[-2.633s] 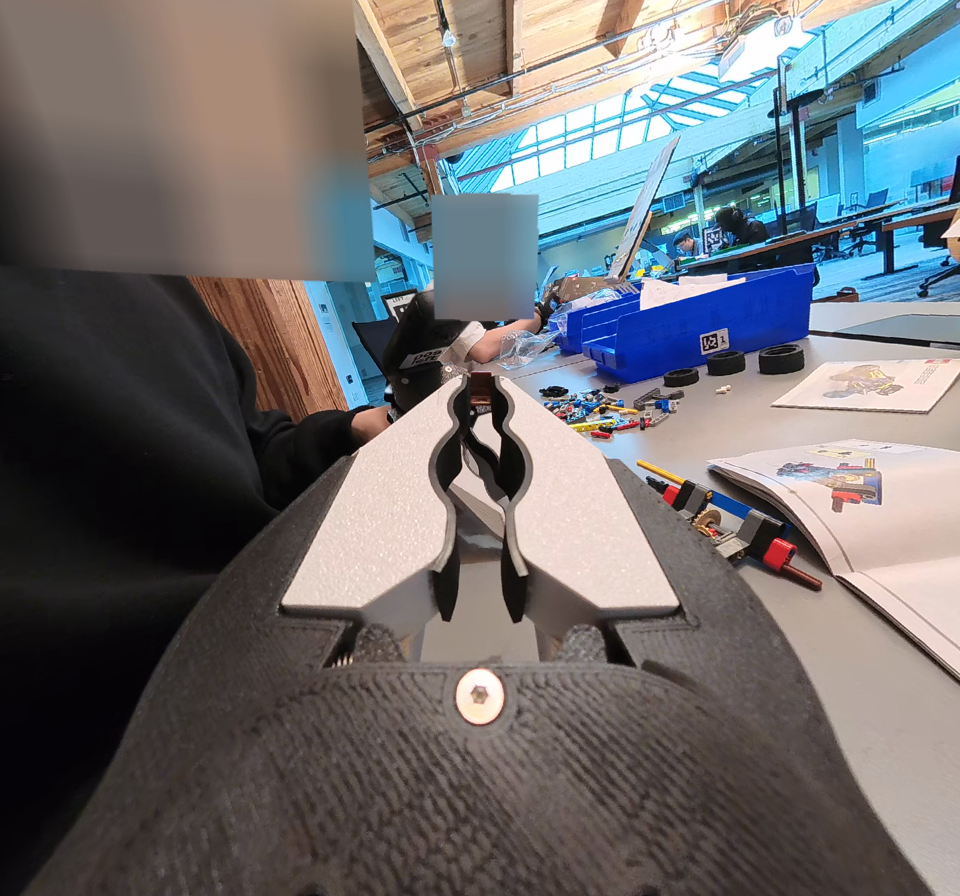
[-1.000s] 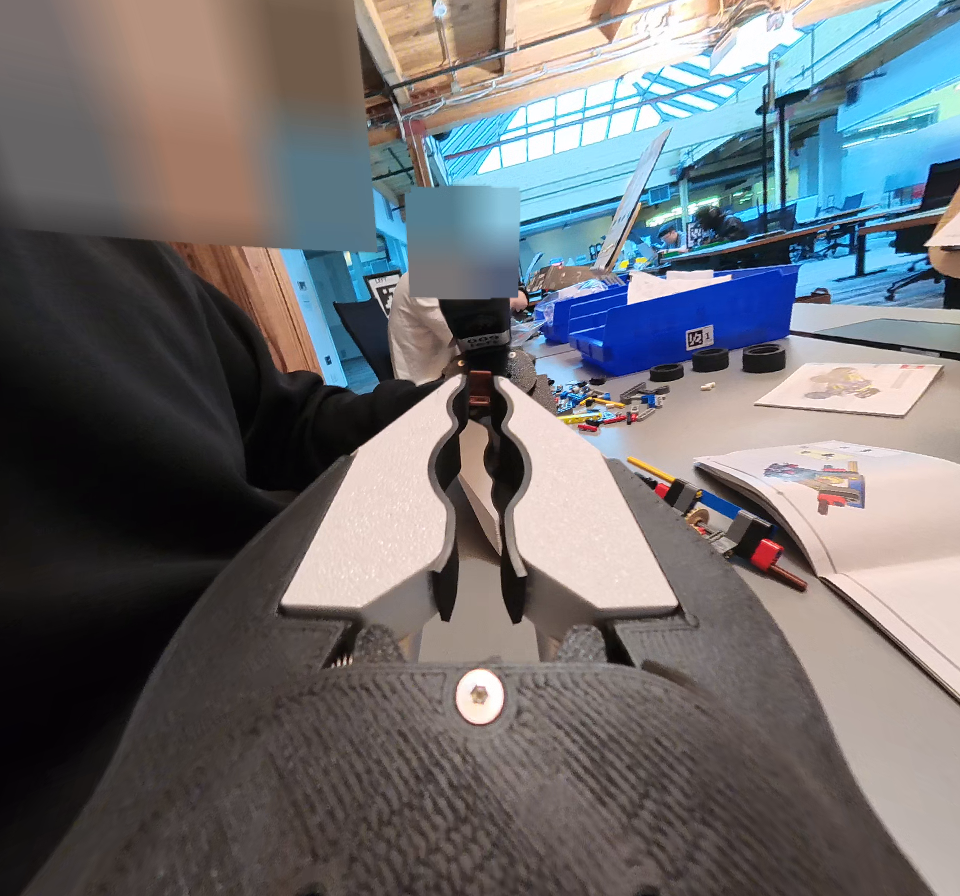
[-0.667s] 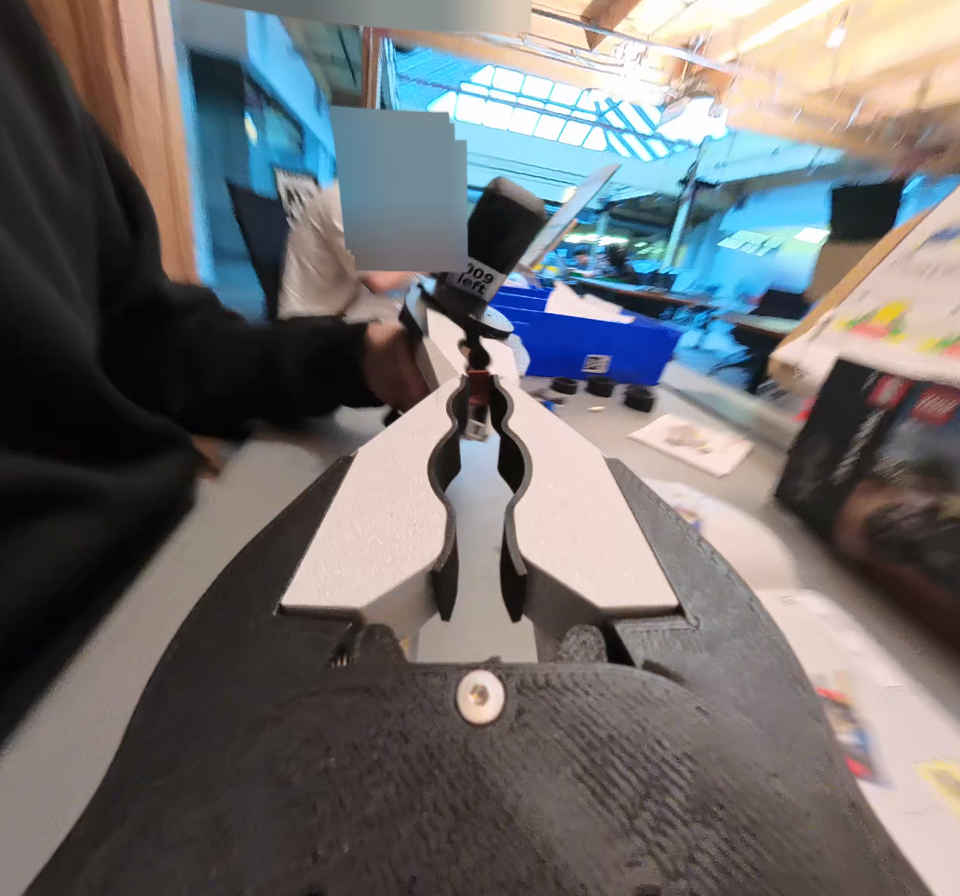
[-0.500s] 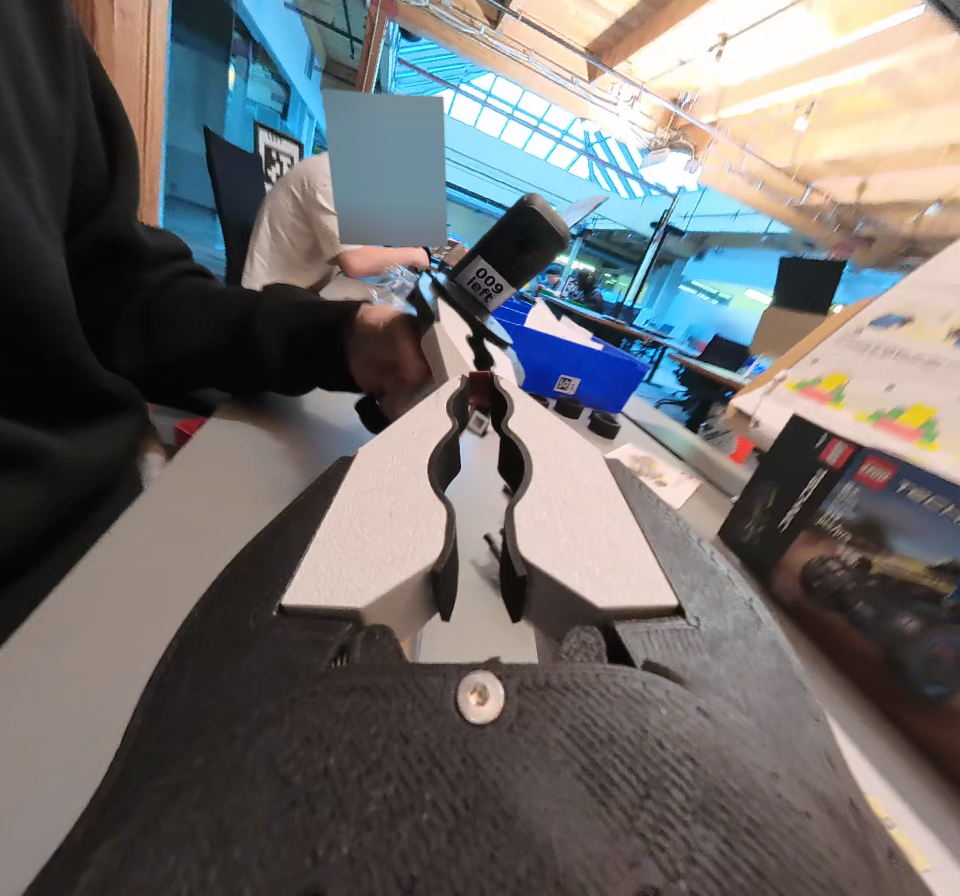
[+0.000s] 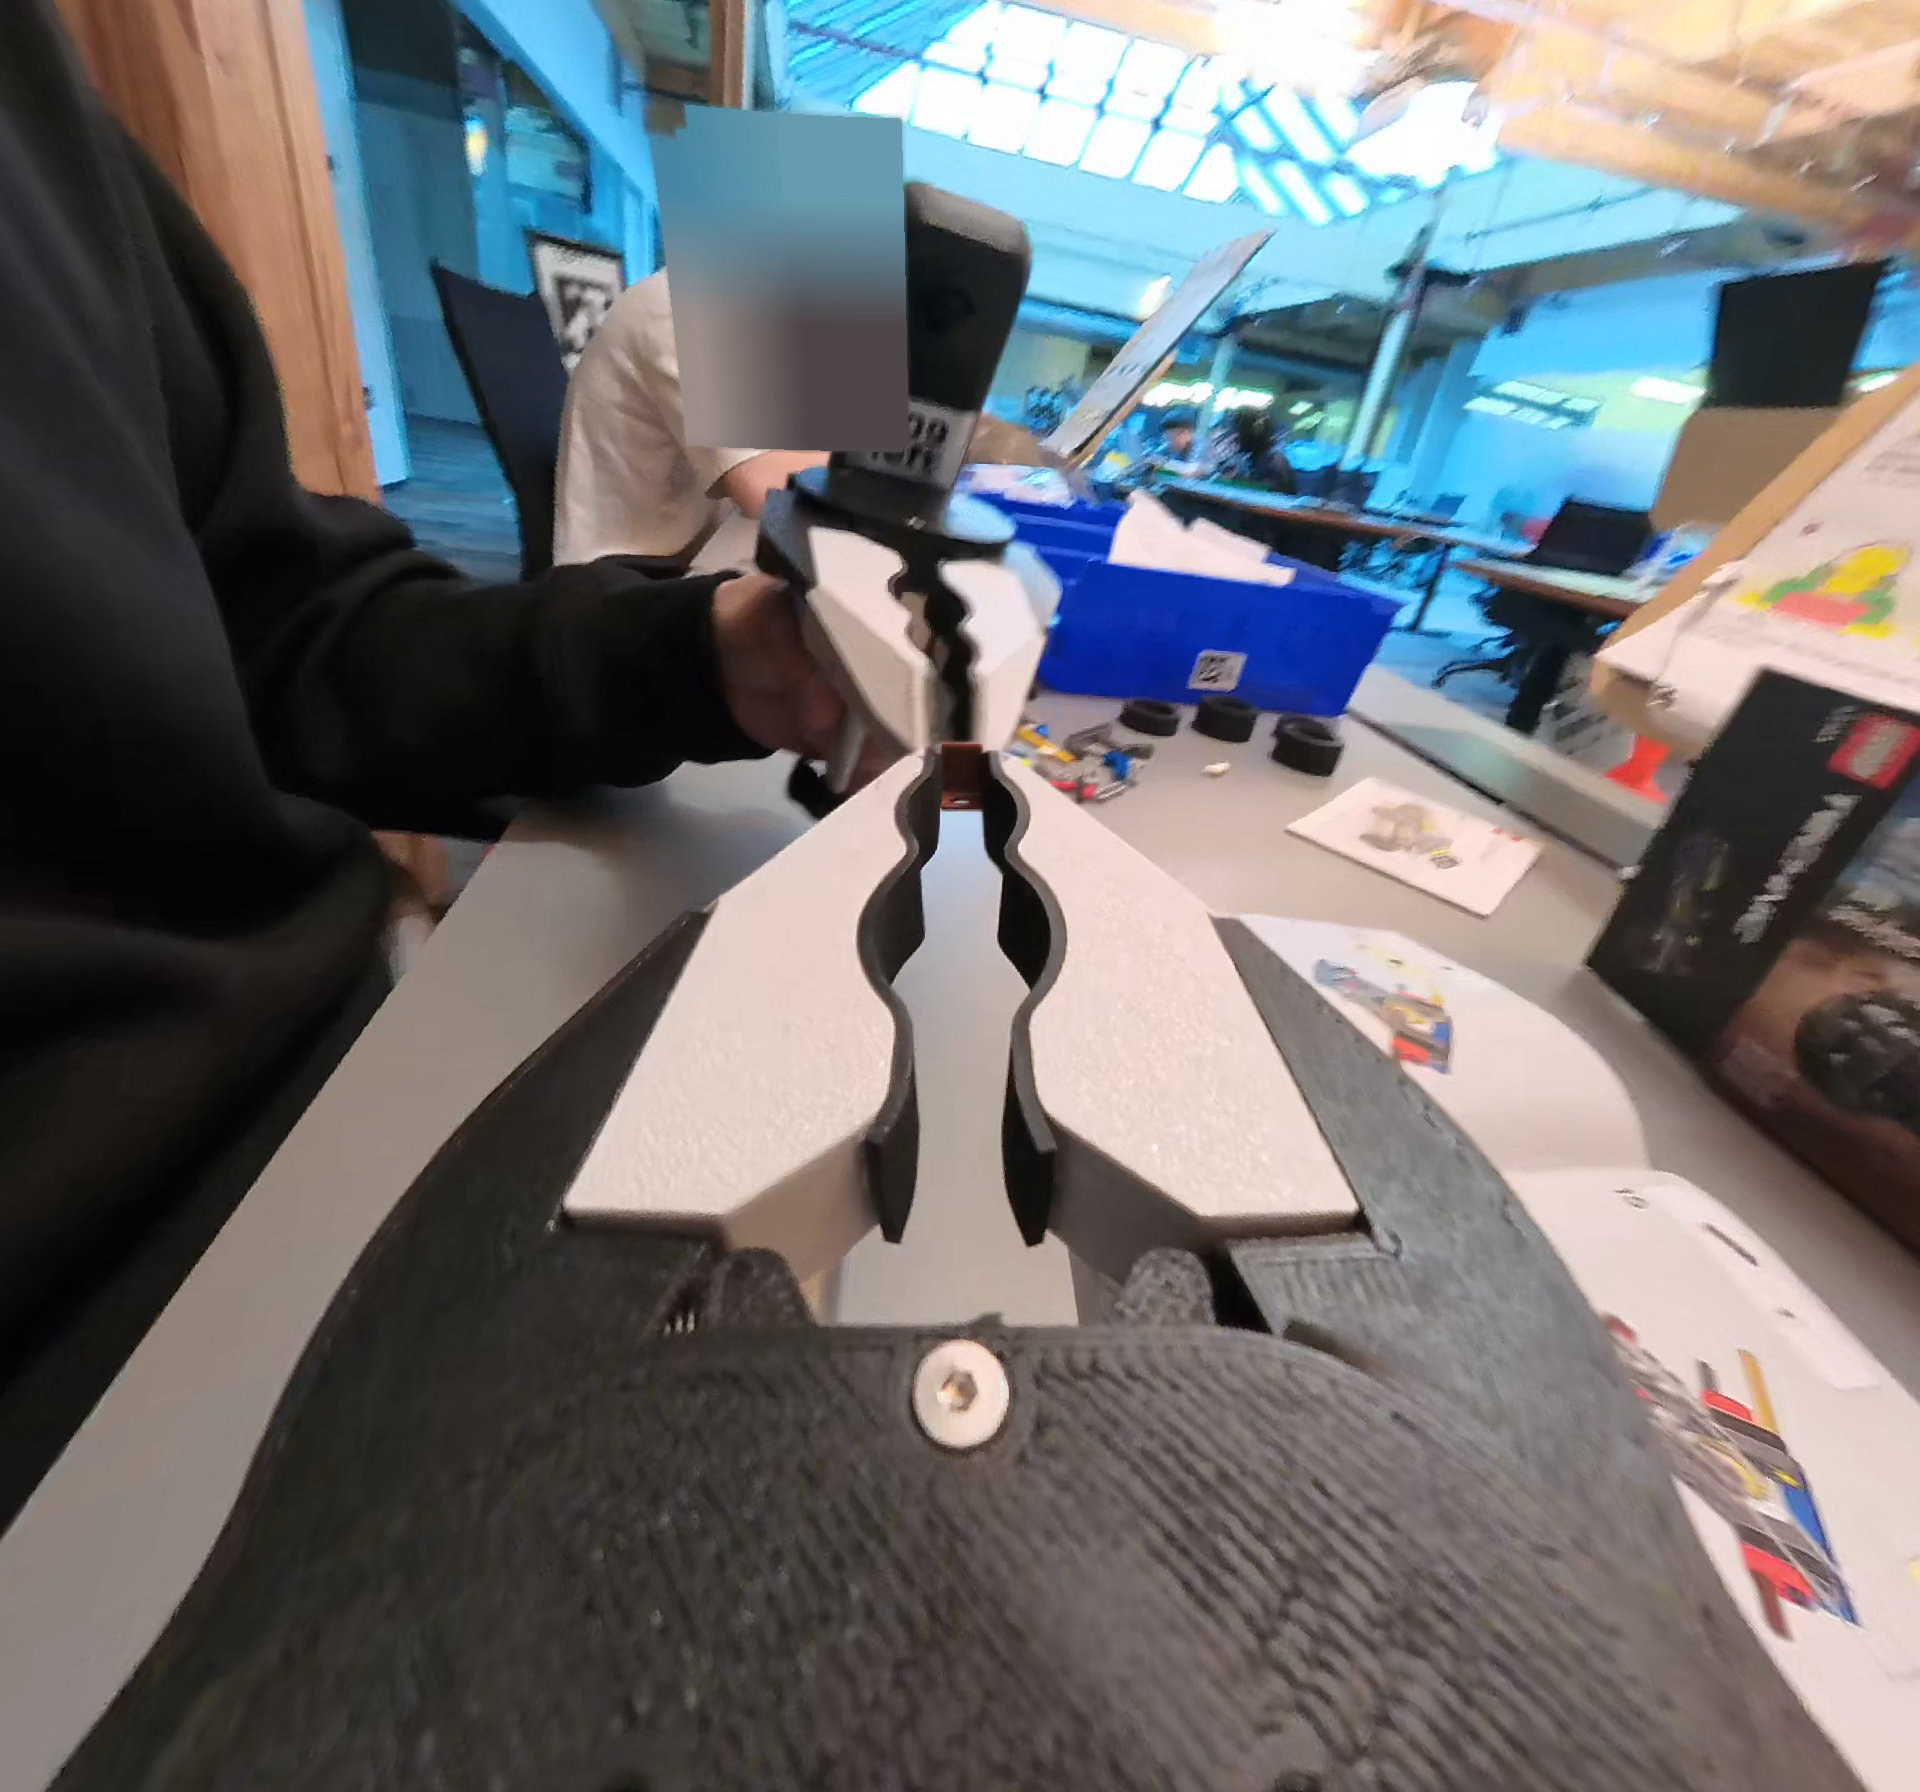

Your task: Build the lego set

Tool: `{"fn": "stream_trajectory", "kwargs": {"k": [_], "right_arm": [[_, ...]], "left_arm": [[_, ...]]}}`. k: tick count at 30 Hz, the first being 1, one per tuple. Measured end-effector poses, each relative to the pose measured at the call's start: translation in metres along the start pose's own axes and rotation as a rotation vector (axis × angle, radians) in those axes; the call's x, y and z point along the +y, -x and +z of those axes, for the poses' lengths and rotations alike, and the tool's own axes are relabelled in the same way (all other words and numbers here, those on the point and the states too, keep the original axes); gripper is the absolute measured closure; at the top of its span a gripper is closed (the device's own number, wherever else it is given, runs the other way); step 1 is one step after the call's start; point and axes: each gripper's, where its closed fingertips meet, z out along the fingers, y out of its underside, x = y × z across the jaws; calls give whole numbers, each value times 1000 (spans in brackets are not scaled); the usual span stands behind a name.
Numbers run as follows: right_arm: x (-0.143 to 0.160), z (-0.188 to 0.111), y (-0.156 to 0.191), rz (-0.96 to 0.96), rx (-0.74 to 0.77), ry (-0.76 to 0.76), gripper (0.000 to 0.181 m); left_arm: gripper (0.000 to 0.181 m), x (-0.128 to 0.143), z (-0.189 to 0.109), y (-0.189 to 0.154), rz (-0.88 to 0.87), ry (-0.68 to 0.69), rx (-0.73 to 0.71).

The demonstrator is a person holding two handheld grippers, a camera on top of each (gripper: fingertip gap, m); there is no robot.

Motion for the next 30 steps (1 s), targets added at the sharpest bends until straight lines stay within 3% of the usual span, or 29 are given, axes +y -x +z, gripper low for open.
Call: {"fn": "stream_trajectory", "kwargs": {"k": [17, 23, 30], "right_arm": [[17, 8, 2, 32, -62, 112, 175], [13, 6, 1, 95, -82, 79, 175], [7, 7, 7, 150, -133, 45, 174]], "left_arm": [[176, 10, 1, -3, 153, 162, -63], [176, 5, 3, -5, 102, 51, -6], [177, 1, 0, -10, 168, 41, 7]]}}
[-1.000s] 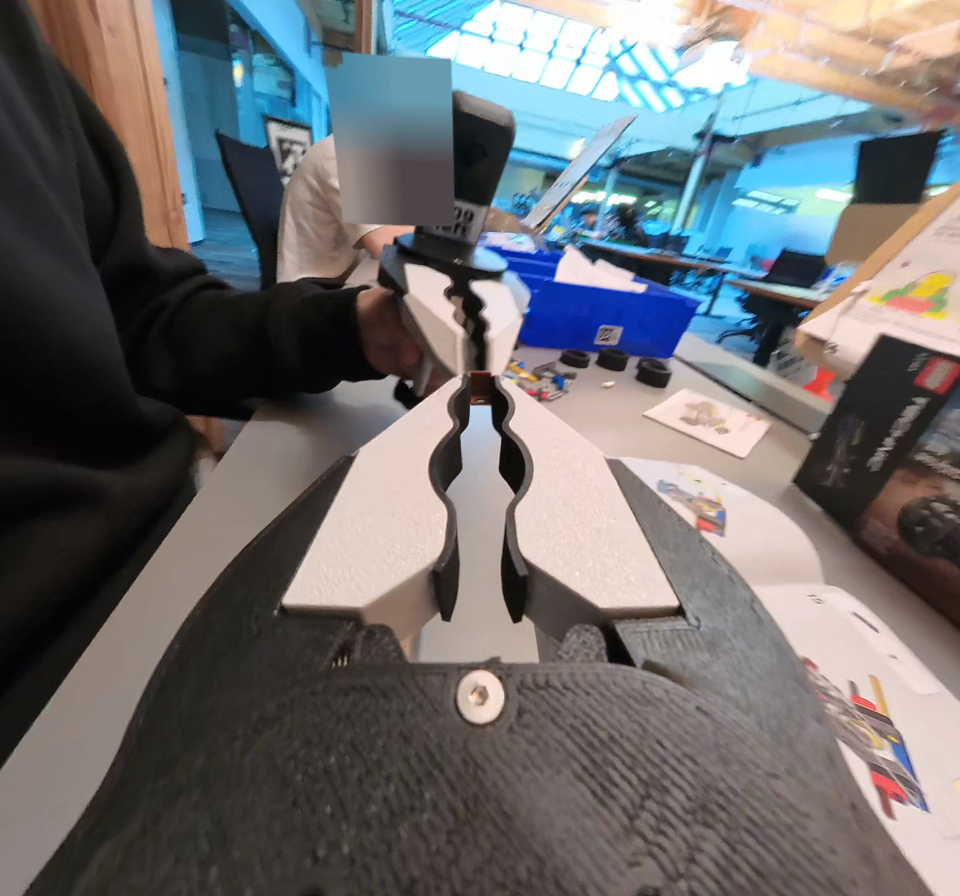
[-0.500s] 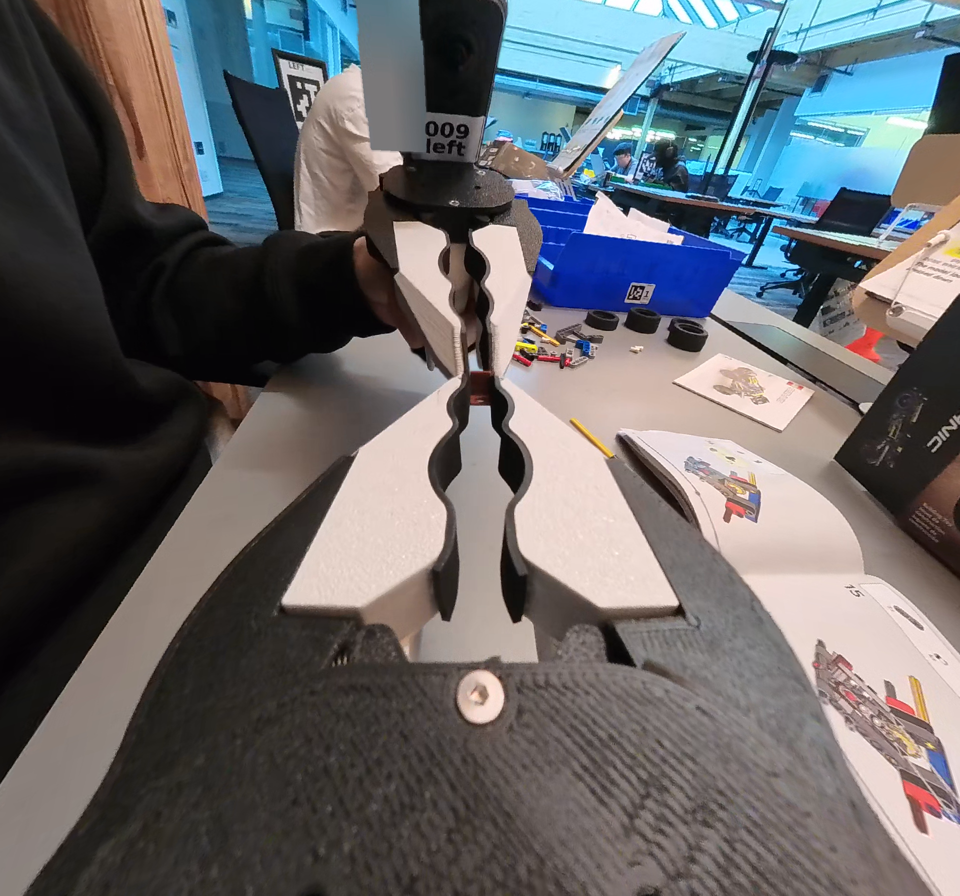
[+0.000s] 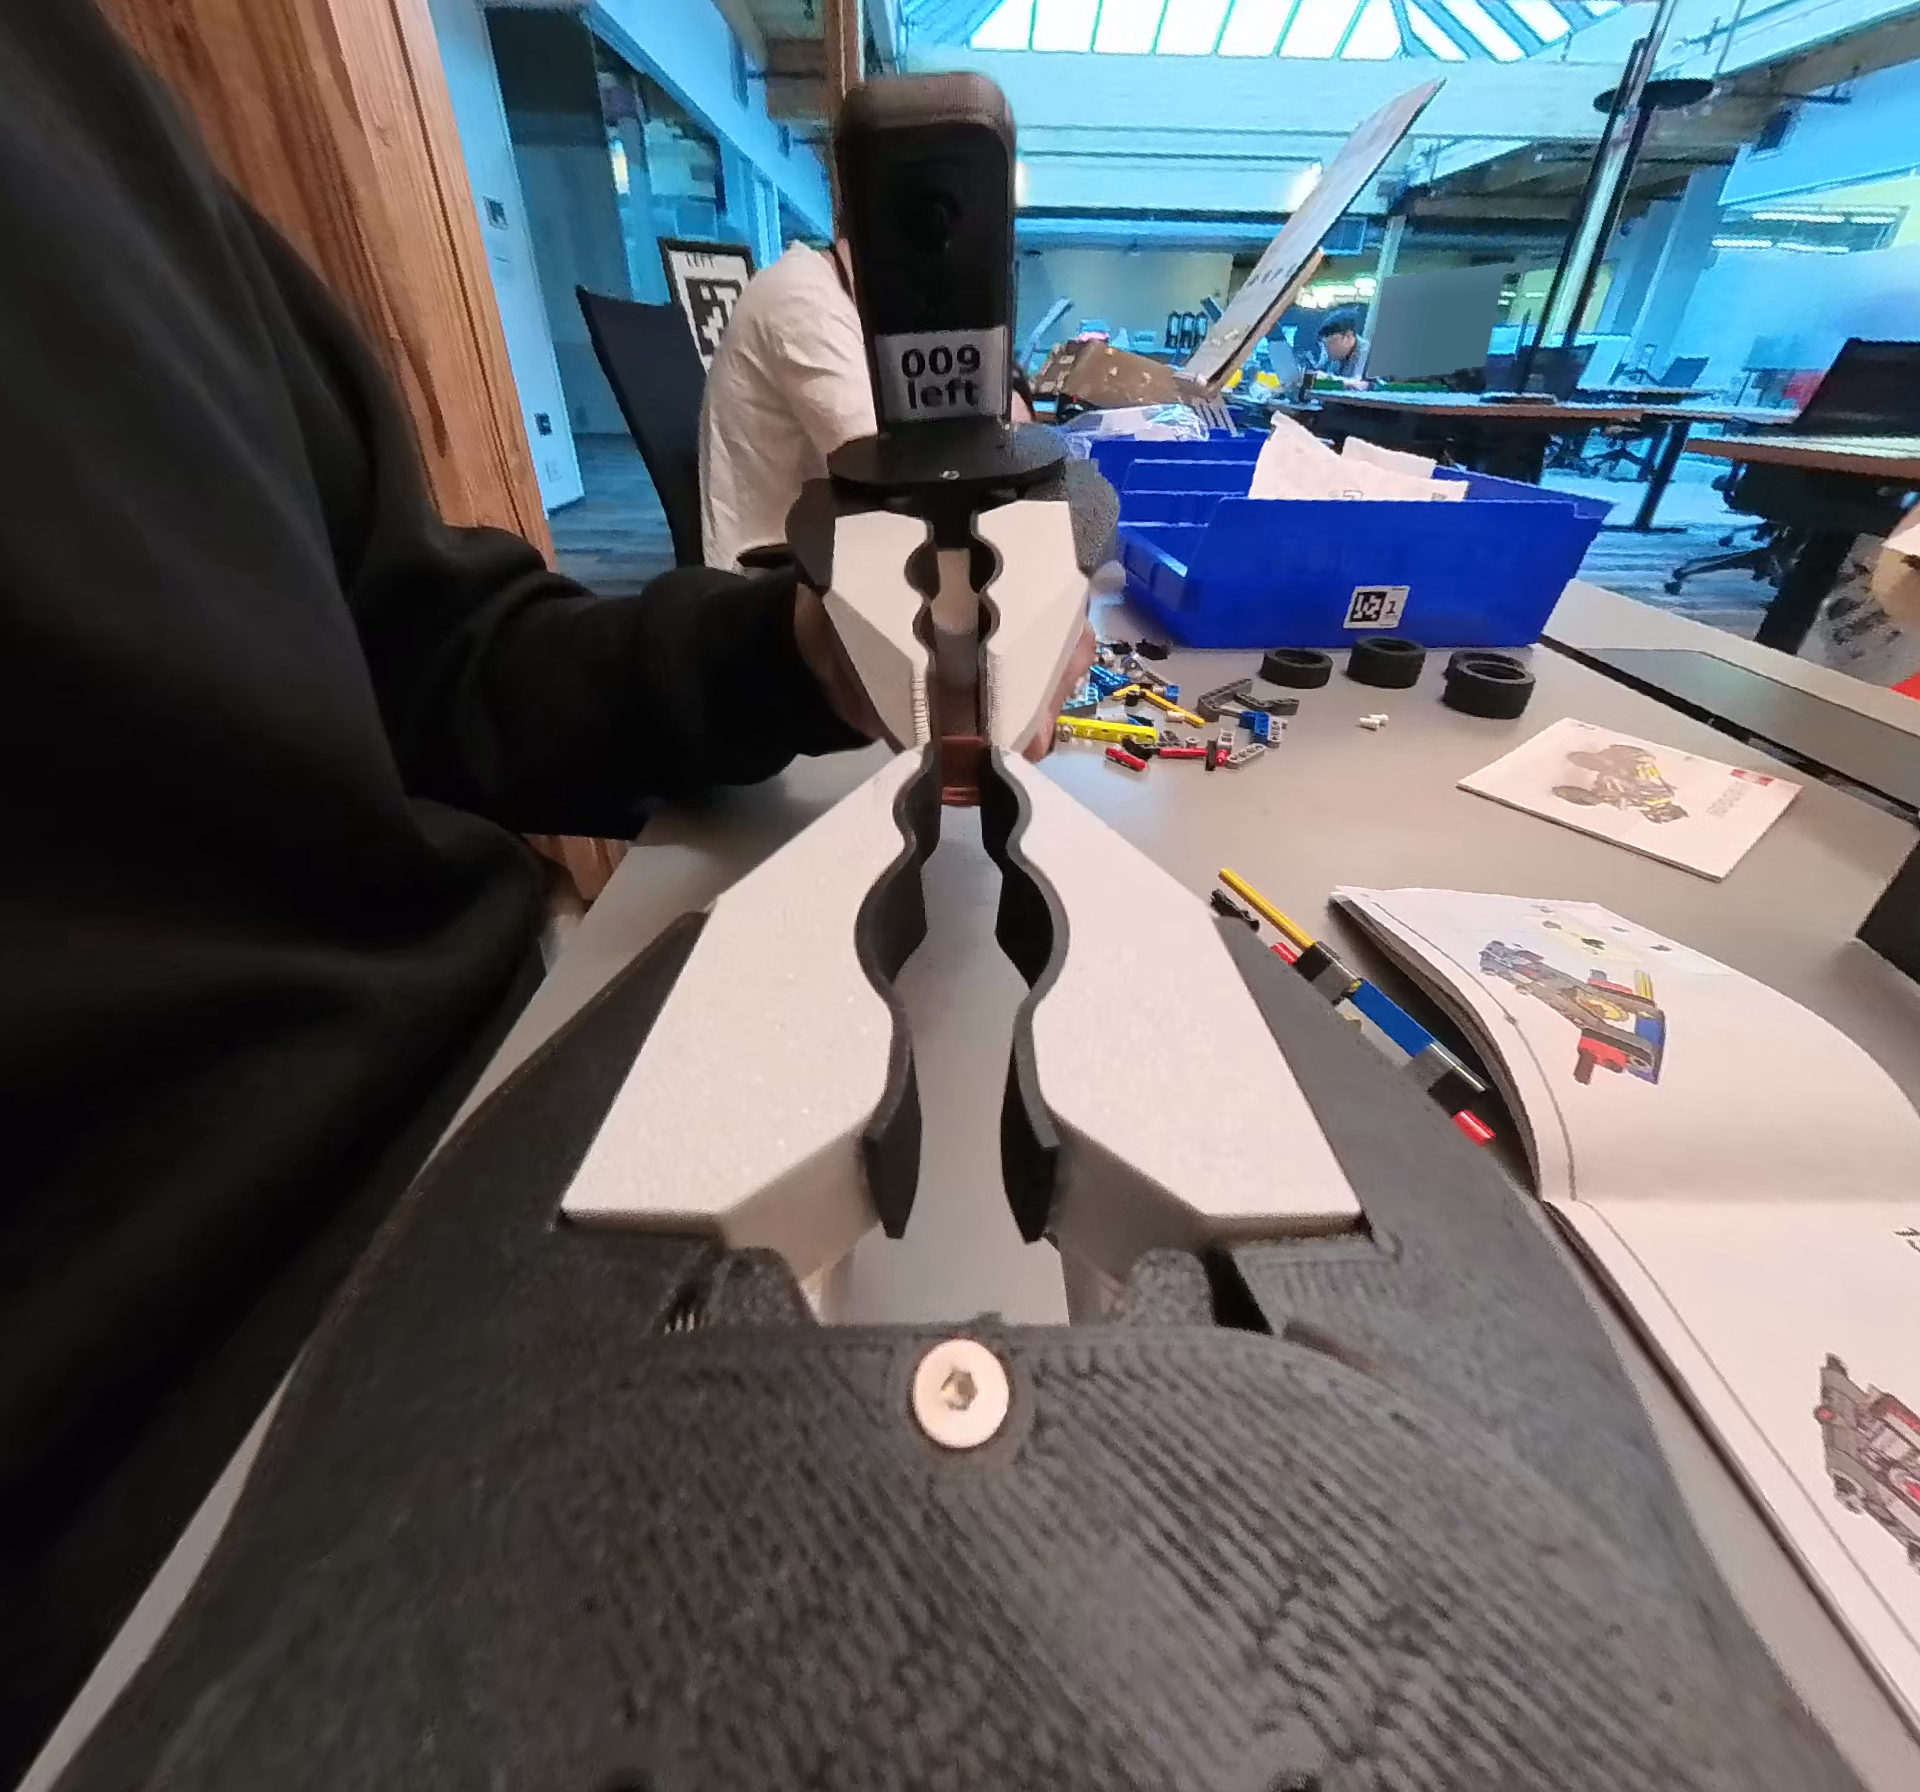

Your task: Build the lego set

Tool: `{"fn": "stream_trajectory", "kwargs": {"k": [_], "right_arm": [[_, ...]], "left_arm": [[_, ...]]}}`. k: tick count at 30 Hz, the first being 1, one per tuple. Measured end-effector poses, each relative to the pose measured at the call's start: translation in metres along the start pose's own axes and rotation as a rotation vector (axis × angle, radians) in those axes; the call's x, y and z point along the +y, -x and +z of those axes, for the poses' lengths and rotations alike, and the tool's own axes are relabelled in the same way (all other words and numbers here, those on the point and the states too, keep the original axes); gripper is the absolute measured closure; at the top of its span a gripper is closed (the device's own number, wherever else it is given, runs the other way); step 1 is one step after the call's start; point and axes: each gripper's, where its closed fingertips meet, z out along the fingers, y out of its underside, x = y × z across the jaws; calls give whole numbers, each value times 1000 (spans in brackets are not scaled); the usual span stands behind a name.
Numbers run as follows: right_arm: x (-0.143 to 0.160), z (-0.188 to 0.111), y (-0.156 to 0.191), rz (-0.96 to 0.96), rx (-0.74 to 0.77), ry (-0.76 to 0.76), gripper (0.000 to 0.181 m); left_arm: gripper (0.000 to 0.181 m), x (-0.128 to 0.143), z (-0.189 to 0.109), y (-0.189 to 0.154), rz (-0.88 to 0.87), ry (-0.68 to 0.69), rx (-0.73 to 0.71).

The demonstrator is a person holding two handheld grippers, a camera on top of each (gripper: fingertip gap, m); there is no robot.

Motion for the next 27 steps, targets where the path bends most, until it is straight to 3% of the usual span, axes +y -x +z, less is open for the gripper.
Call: {"fn": "stream_trajectory", "kwargs": {"k": [8, 16, 19, 22, 27], "right_arm": [[1, 0, 1, -26, 10, 10, 174], [-13, -3, 1, -140, 61, -94, 175], [-10, -5, -6, -191, 120, -64, 176], [6, -6, -8, -197, 135, 61, 176], [78, -8, -8, -26, 132, 555, 176]], "left_arm": [[177, 1, 0, 0, 94, 94, -50], [176, -11, 0, 0, -78, -24, -2], [176, 2, -1, 3, -94, 12, -8], [176, 32, 1, 9, -98, 132, -23], [176, 94, 7, 0, -102, 420, 23]]}}
